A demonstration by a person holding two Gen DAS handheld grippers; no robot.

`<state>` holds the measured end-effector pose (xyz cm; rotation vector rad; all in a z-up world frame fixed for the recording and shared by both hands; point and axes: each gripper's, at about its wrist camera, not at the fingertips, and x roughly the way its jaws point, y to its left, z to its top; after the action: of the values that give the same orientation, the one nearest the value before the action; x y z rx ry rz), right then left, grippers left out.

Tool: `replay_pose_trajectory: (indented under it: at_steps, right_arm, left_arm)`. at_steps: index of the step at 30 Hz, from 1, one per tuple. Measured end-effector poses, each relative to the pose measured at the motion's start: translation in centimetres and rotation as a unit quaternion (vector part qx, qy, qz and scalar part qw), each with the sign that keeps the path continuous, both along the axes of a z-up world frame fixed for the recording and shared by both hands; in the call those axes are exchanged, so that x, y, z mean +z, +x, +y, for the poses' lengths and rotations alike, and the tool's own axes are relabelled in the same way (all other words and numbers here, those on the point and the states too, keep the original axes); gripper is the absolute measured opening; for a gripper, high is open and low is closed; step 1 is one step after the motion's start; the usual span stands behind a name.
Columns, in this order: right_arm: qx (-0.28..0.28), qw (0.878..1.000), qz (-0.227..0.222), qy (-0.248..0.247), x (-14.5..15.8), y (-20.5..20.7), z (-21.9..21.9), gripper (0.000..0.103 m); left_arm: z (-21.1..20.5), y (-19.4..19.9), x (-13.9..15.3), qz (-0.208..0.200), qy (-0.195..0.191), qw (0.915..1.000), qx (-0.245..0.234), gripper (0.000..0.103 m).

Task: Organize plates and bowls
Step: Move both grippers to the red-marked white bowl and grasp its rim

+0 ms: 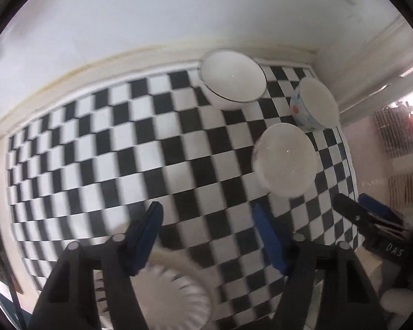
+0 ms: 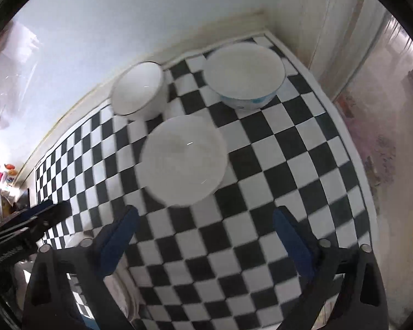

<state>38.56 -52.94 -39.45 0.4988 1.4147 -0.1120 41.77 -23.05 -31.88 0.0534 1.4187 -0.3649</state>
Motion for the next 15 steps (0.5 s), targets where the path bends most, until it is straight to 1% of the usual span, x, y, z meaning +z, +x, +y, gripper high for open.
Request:
replay_pose_trajectory:
  at_steps: [1, 2, 3, 4, 8, 9, 10, 11, 12, 13, 14, 15]
  right_arm:
    - [0.002, 1.0, 0.005, 0.005, -0.9, 0.5, -0.6, 0.091]
    - [0.005, 1.0, 0.011, 0.015, -1.9, 1.2, -1.2, 0.091]
    - [0.007, 1.0, 0.015, 0.022, -2.6, 1.8, -1.6, 0.089]
    - [0.013, 0.999, 0.02, 0.029, -3.6, 2.5, -2.0, 0.084]
    - [0.038, 0.998, 0.033, 0.041, -6.0, 4.6, -2.5, 0.076]
    - [0.043, 0.998, 0.039, 0.04, -6.5, 5.0, -2.4, 0.072]
    - [0.048, 0.997, 0.042, 0.043, -7.1, 5.5, -2.5, 0.068]
    - [0.05, 0.997, 0.044, 0.049, -7.6, 5.9, -2.6, 0.066]
    - [0.052, 0.996, 0.046, 0.051, -7.9, 6.1, -2.5, 0.061]
    - [0.055, 0.996, 0.049, 0.052, -8.2, 6.5, -2.4, 0.056]
    - [0.06, 0.995, 0.052, 0.054, -8.6, 6.8, -2.4, 0.054]
    - [0.065, 0.995, 0.054, 0.054, -9.0, 7.1, -2.3, 0.05]
  left_arm:
    - [-1.4, 0.7, -1.2, 0.015, -0.001, 0.9999, 0.004, 0.06]
    - [-2.3, 1.1, -1.8, 0.024, -0.002, 0.9997, 0.008, 0.055]
    - [-3.2, 1.6, -2.6, 0.033, -0.002, 0.9994, 0.01, 0.055]
    - [-4.2, 2.1, -3.5, 0.043, 0.001, 0.999, 0.013, 0.053]
    - [-6.7, 3.3, -5.8, 0.062, 0.019, 0.9978, 0.015, 0.049]
    - [-7.2, 3.6, -6.3, 0.067, 0.022, 0.9974, 0.013, 0.049]
    - [-7.7, 3.9, -6.8, 0.073, 0.027, 0.9969, 0.013, 0.043]
    - [-8.1, 4.1, -7.2, 0.077, 0.031, 0.9965, 0.009, 0.038]
    - [-8.3, 4.2, -7.5, 0.08, 0.034, 0.9962, 0.006, 0.037]
    - [-8.6, 4.3, -8.0, 0.084, 0.039, 0.9957, 0.004, 0.033]
    - [-8.8, 4.4, -8.3, 0.086, 0.042, 0.9954, 0.003, 0.03]
    - [-8.7, 4.5, -8.6, 0.088, 0.043, 0.9952, 0.004, 0.029]
